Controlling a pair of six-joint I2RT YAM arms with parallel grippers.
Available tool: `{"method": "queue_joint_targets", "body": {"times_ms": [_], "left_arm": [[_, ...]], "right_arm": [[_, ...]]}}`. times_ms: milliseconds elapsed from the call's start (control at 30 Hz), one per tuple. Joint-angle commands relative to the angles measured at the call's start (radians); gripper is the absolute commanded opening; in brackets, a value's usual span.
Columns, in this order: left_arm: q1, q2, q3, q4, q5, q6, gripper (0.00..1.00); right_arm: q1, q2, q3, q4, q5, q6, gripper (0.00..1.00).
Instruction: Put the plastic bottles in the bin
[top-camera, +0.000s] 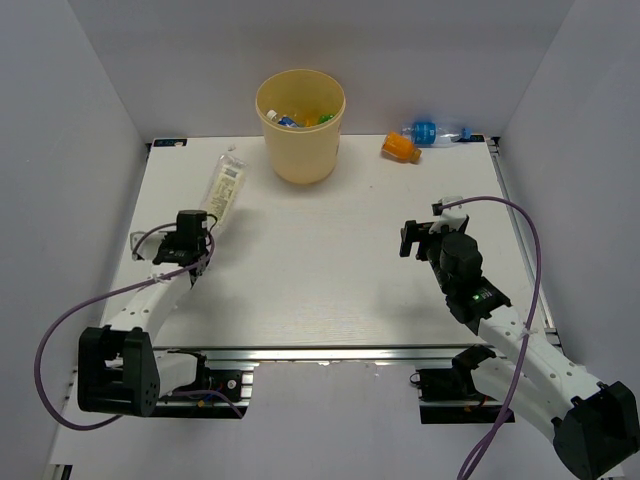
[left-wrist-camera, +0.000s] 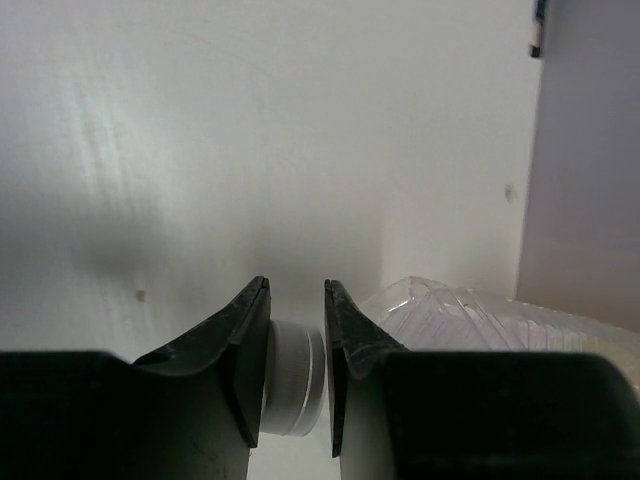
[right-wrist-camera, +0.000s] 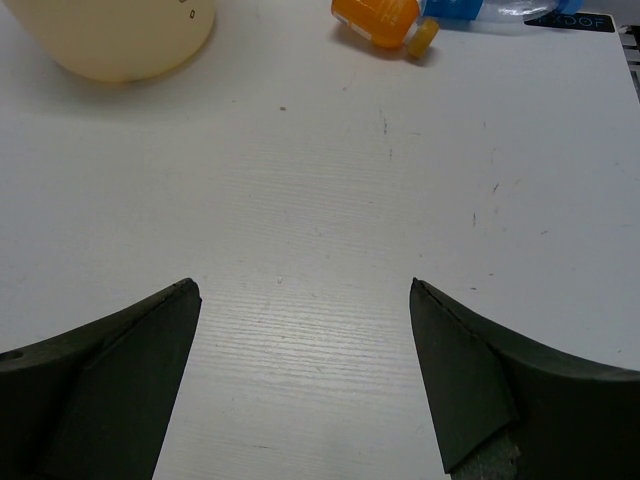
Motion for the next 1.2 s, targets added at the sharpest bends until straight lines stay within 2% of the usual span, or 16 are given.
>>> {"method": "queue_joint_targets", "body": {"times_ms": [0,200,333,433,467,500,567,667,700,733,767,800,833,933,1167], "left_arm": [[0.007,-0.033,0.088,0.125,0.048,0.126,0.00],[0.002,0.039,0.276,0.203,0.119,0.162,0.00],[-0.008,0.195,0.434,0.263,0.171,0.230,0.00],[-0.051,0.324,0.638,0.272,0.180,0.316,0.00],[-0.062,0.431,0.707,0.230,0.183,0.330,0.00],[-0.076,0.484,0.847,0.212,0.202,0.355,0.00],[-0.085,0.631,1.036,0.150,0.229,0.369,0.00],[-0.084,0.726,1.153,0.139,0.268,0.370,0.00],[-0.087,0.759,1.186,0.155,0.304,0.370,0.03],[-0.090,0.768,1.195,0.172,0.312,0.368,0.20],[-0.100,0.776,1.206,0.194,0.315,0.371,0.30],[-0.105,0.788,1.220,0.189,0.305,0.373,0.46],[-0.110,0.790,1.250,0.179,0.299,0.380,0.72],[-0.120,0.784,1.269,0.177,0.286,0.399,0.98],[-0.120,0.739,1.266,0.177,0.277,0.443,0.98]], "right_arm": [[-0.007,-0.007,0.004,0.025,0.009,0.002,0.89],[-0.007,-0.009,0.006,0.021,0.019,-0.001,0.89],[-0.007,-0.003,0.007,0.021,0.027,-0.006,0.89],[-0.007,0.003,0.009,0.023,0.030,-0.009,0.89],[-0.007,0.005,0.009,0.023,0.033,-0.009,0.89],[-0.007,0.005,0.009,0.023,0.038,-0.012,0.89],[-0.007,0.006,0.009,0.021,0.042,-0.013,0.89],[-0.008,0.000,0.009,0.023,0.036,-0.012,0.89],[-0.008,-0.001,0.009,0.021,0.024,-0.013,0.89],[-0.010,-0.001,0.010,0.020,0.015,-0.013,0.89],[-0.010,-0.003,0.013,0.017,0.009,-0.015,0.89],[-0.010,-0.003,0.012,0.015,0.009,-0.016,0.89],[-0.010,-0.004,0.012,0.017,0.009,-0.018,0.89],[-0.010,-0.003,0.010,0.021,0.004,-0.016,0.89],[-0.011,0.006,0.014,0.015,0.004,-0.012,0.89]]}}
